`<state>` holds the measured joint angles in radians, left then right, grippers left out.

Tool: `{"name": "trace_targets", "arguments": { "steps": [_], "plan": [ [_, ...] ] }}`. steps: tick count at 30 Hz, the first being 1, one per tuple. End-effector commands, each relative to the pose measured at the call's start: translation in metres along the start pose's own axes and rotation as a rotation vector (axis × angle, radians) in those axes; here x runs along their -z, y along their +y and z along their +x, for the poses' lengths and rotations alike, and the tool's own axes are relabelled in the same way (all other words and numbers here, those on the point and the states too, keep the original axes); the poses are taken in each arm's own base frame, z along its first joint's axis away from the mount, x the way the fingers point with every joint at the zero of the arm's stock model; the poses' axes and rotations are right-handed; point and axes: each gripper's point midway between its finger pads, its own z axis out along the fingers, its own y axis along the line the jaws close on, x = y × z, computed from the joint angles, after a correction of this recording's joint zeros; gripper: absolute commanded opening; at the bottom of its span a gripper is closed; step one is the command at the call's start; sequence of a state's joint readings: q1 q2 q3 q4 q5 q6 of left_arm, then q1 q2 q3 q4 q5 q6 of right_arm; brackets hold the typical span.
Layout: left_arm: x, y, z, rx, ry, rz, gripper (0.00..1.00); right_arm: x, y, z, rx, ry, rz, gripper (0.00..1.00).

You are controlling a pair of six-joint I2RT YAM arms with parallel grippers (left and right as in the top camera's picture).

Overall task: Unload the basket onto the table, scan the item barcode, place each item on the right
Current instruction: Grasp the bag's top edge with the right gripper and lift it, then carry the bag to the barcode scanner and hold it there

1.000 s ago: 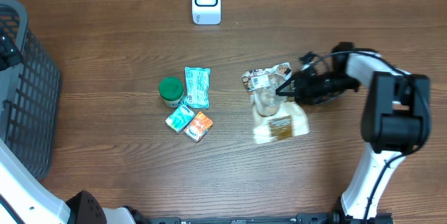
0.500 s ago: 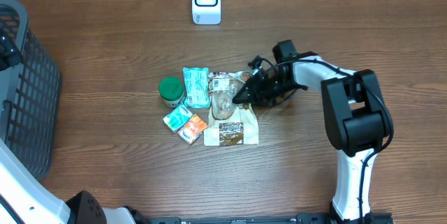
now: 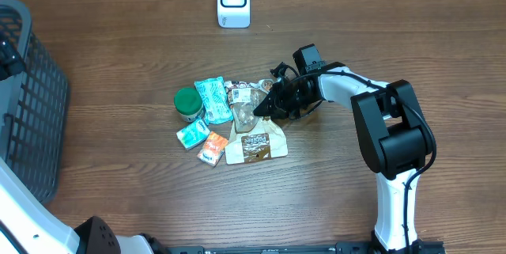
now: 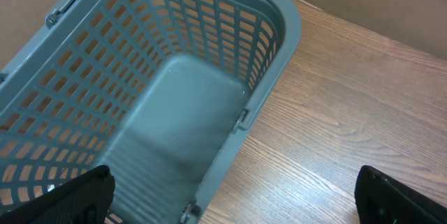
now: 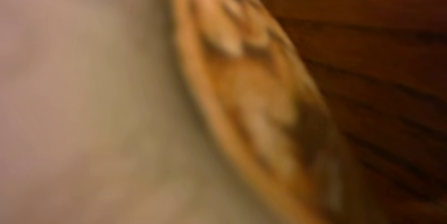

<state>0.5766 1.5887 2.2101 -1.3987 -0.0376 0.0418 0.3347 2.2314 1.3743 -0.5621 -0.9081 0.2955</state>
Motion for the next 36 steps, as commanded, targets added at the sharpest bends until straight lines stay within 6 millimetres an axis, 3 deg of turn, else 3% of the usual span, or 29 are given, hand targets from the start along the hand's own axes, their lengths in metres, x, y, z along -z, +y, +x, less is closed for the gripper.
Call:
{"name": "trace_targets", "arguments": {
  "steps": [1, 6, 11, 17, 23, 29, 36],
  "plan": [
    [0.001, -0.001, 0.000, 0.017, -0.004, 0.007, 1.00, 0.002, -0.013, 0.001, -0.035, -0.011, 0.060, 0.04],
    [0.001, -0.001, 0.000, 0.017, -0.004, 0.007, 0.99, 0.043, 0.032, 0.000, 0.115, -0.062, 0.001, 0.04],
    [0.001, -0.001, 0.000, 0.017, -0.004, 0.007, 0.99, 0.106, 0.086, 0.006, 0.250, -0.174, -0.023, 0.04],
    [0.001, -0.001, 0.000, 0.017, -0.004, 0.007, 1.00, 0.159, 0.151, 0.033, 0.412, -0.239, -0.175, 0.04],
    [0.001, -0.001, 0.000, 0.017, -0.004, 0.007, 0.99, 0.202, 0.208, 0.067, 0.577, -0.211, -0.486, 0.04],
    [0.001, -0.001, 0.000, 0.017, -0.004, 0.007, 0.99, 0.225, 0.217, 0.070, 0.568, -0.202, -0.584, 0.04],
    [0.001, -0.001, 0.000, 0.017, -0.004, 0.007, 0.99, 0.227, 0.216, 0.068, 0.553, -0.209, -0.577, 0.04]
  ]
}}
